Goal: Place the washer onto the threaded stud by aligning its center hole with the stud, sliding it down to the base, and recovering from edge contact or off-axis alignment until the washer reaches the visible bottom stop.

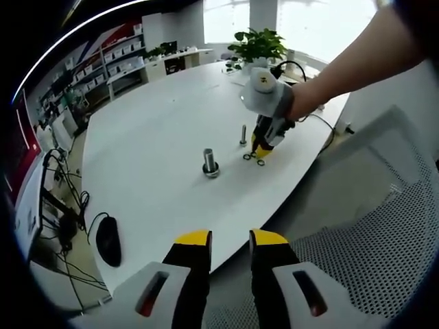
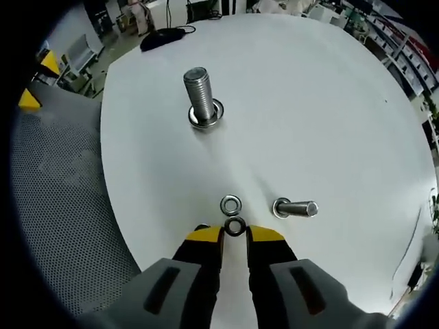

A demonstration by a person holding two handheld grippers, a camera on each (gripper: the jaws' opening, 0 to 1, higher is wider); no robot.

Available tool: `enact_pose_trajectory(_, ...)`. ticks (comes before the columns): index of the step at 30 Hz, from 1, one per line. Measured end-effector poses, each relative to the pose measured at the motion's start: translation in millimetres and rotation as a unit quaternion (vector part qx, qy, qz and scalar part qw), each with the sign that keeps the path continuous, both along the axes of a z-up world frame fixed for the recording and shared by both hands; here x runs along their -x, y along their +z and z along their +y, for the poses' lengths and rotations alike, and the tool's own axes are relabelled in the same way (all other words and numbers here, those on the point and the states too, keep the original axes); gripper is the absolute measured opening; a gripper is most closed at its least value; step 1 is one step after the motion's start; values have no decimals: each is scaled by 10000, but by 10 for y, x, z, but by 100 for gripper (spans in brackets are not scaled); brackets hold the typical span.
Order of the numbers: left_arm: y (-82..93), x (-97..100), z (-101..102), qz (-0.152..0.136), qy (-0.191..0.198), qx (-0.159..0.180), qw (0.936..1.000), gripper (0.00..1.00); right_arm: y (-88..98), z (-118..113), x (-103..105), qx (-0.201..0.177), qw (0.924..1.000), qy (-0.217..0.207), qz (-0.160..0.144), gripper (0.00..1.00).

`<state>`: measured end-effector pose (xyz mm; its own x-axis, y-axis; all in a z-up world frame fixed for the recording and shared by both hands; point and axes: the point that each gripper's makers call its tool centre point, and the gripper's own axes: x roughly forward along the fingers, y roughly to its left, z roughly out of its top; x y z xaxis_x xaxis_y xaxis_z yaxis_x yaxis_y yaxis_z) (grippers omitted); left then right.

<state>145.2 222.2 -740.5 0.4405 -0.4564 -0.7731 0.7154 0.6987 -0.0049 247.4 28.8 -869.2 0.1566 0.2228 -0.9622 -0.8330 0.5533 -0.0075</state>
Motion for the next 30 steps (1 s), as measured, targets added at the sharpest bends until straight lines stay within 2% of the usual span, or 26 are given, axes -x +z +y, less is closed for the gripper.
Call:
enact_pose_trajectory(4, 5, 2, -5, -11, -20, 7, 10000, 19, -13, 0, 3, 209, 9994, 258, 87, 16)
enact_pose_trajectory(8, -2, 3, -4, 4, -25, 1, 10000, 19, -20, 4, -12, 399, 9985, 282, 241, 16)
enact_pose_trajectory(15, 4, -4, 0, -4, -5, 9, 10000, 19, -32, 8, 13, 785, 9942, 565, 471, 18)
enact_pose_trajectory(17, 2, -4, 1, -3, -6, 4, 10000, 19, -24, 20, 25, 881, 9930, 631, 463, 19)
enact_pose_trajectory(24, 1, -9, 1, -6, -6, 5, 10000, 19, -23, -1, 17, 795, 9941, 573, 456, 19)
enact_pose_trajectory(28, 0, -3, 1, 1, -15, -1, 10000, 18, -16, 22, 24, 608, 9967, 340, 427, 22)
enact_pose_trajectory(30, 0, -4, 0, -2, -11, -1, 10000, 18, -16, 25, 34, 584, 9967, 436, 359, 22)
